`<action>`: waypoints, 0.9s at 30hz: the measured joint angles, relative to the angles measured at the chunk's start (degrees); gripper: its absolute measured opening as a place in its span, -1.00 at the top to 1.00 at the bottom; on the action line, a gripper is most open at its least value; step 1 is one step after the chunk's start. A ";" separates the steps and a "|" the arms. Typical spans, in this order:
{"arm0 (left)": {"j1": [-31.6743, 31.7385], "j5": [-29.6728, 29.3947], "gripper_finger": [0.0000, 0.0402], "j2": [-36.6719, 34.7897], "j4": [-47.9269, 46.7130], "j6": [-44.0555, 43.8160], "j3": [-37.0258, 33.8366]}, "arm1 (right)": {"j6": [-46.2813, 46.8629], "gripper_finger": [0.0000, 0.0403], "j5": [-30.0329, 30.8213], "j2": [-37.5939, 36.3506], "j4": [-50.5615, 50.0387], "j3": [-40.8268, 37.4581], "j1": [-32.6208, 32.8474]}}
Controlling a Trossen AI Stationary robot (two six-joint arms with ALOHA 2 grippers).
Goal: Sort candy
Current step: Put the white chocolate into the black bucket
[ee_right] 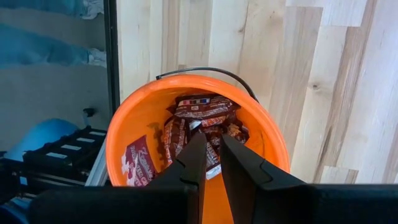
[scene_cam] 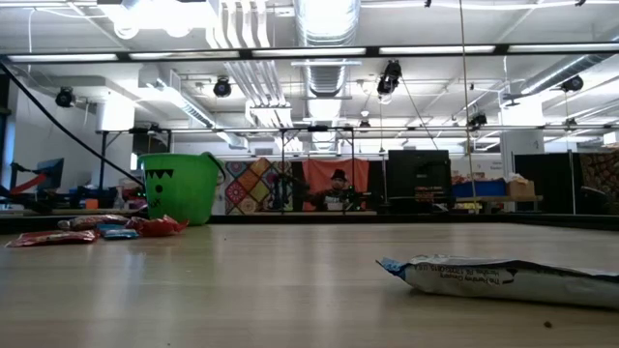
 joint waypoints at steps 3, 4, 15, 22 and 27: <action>3.48 -0.25 0.23 0.62 3.08 1.10 0.14 | -0.04 0.81 0.02 0.00 0.00 0.00 0.00; 4.59 -0.29 0.23 0.99 4.49 1.44 0.14 | -0.04 0.81 0.02 0.00 0.00 0.00 0.00; 13.23 6.05 0.24 8.06 35.49 47.72 0.13 | -3.75 0.81 0.04 0.00 -0.02 0.00 0.00; 16.12 16.11 0.24 11.34 34.54 72.86 0.76 | -6.77 0.81 0.04 0.00 0.02 0.00 0.00; 18.57 18.91 0.24 12.95 34.44 89.40 1.07 | -6.95 0.81 0.02 0.00 0.22 0.00 0.00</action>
